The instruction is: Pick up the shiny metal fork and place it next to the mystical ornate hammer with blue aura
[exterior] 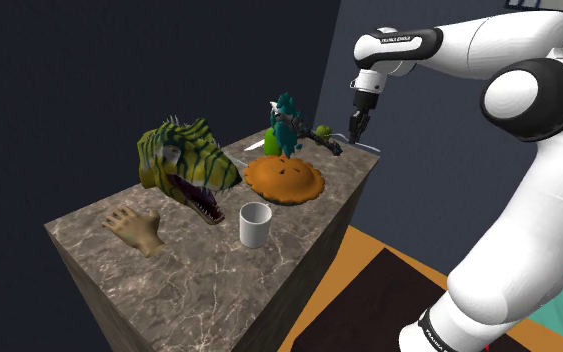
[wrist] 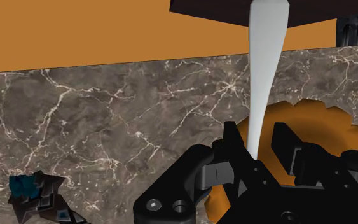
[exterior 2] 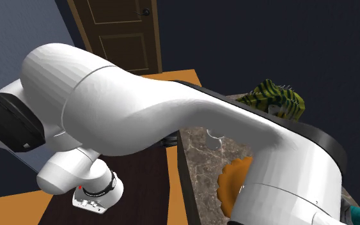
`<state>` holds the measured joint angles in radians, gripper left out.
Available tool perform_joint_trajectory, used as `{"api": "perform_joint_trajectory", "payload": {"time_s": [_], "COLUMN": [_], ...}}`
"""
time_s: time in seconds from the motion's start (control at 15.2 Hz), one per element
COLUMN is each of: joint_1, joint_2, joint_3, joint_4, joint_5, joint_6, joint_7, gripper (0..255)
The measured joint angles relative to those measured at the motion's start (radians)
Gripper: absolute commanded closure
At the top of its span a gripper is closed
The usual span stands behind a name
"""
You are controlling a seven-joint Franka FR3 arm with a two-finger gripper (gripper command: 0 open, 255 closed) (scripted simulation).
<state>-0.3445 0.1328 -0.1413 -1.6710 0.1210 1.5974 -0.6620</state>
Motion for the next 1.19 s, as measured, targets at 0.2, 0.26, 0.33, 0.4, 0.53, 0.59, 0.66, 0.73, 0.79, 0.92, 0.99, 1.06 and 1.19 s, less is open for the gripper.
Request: {"api": "perform_joint_trajectory", "payload": {"time_s": [0.2,0.26,0.33,0.4,0.53,0.59,0.66,0.73,0.79,0.92,0.99,1.06,1.19], "joint_1": [0.000,0.001,0.001,0.002,0.002,0.002,0.002,0.003,0.002,0.001,0.002,0.003,0.003], "joint_2": [0.004,0.003,0.002,0.004,0.009,0.013,0.014,0.019,0.021,0.028,0.032,0.033,0.039], "joint_3": [0.000,0.001,0.000,0.001,0.002,0.002,0.001,0.002,0.002,0.002,0.002,0.003,0.003], "joint_4": [-0.034,-0.048,-0.064,-0.074,-0.095,-0.105,-0.115,-0.122,-0.133,-0.150,-0.160,-0.173,-0.192], "joint_5": [0.001,0.001,0.001,0.002,0.003,0.004,0.004,0.005,0.006,0.007,0.008,0.009,0.011], "joint_6": [0.038,0.050,0.065,0.077,0.103,0.117,0.129,0.141,0.153,0.177,0.190,0.205,0.229], "joint_7": [-0.005,-0.005,-0.007,-0.006,-0.009,-0.011,-0.013,-0.013,-0.016,-0.020,-0.020,-0.021,-0.024], "gripper": [255,255,255,255,255,255,255,255,255,255,255,255,255]}}
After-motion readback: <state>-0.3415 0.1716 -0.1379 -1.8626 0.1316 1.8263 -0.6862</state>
